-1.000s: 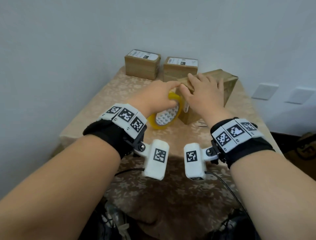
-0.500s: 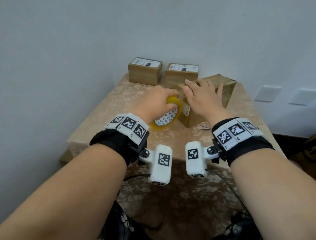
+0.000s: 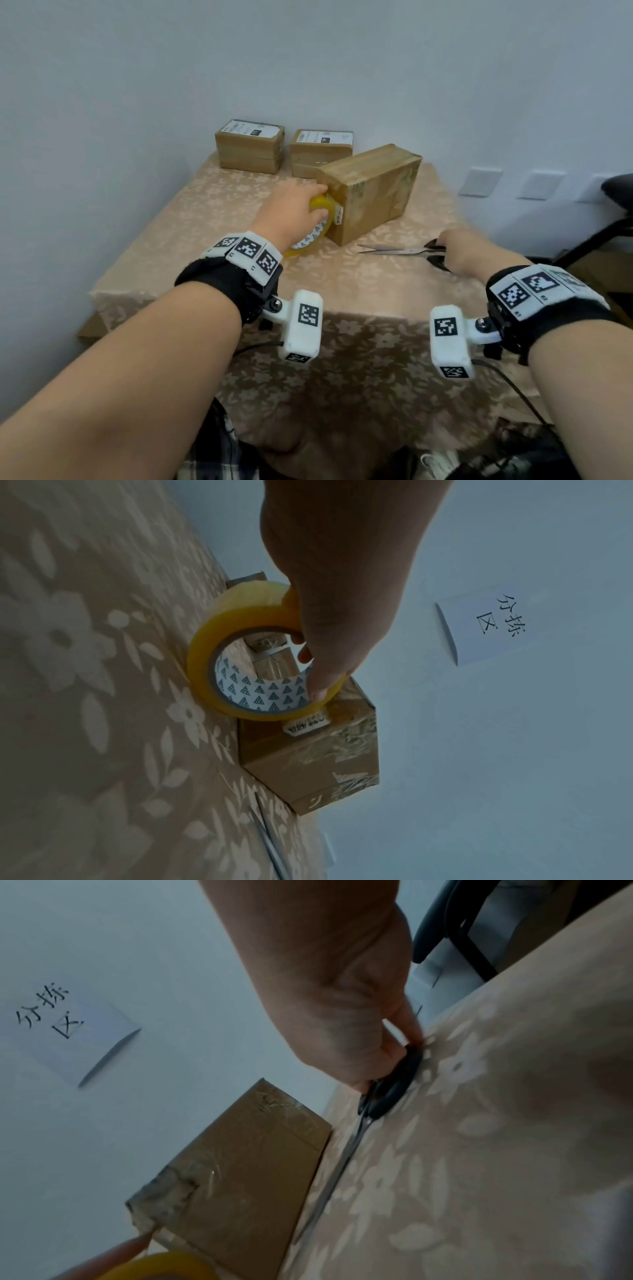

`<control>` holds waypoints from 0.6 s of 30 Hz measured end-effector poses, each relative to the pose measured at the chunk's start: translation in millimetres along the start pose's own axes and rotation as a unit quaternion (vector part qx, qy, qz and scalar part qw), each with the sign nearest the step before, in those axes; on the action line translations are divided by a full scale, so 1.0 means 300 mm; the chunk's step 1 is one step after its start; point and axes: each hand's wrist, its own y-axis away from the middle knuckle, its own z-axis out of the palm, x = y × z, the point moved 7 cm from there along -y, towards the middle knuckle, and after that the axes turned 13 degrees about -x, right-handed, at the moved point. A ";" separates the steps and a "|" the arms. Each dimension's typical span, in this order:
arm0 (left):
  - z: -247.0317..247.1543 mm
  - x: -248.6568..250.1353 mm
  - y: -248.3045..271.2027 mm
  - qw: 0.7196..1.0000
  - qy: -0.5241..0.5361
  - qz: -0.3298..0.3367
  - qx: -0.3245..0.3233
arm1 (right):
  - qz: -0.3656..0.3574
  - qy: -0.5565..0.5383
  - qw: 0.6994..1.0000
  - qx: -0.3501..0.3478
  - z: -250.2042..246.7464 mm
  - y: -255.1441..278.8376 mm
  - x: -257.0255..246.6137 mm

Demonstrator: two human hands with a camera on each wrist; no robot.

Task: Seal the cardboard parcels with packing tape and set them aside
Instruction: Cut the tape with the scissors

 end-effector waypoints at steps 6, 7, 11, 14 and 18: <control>-0.018 0.017 -0.009 0.998 0.060 -0.006 0.010 | -0.039 0.087 0.995 0.003 -0.007 0.031 -0.052; -0.027 0.015 -0.007 0.995 0.093 -0.015 0.015 | -0.043 0.094 0.995 0.002 -0.009 0.036 -0.060; -0.049 0.000 -0.012 0.981 0.193 -0.031 0.003 | -0.070 0.047 0.996 -0.020 -0.042 0.097 -0.079; -0.054 -0.013 -0.006 0.966 0.257 -0.032 -0.012 | -0.087 -0.039 0.994 -0.046 -0.066 0.152 -0.043; -0.063 -0.008 0.008 0.952 0.306 -0.026 -0.022 | -0.155 -0.298 0.942 0.003 -0.114 0.208 -0.008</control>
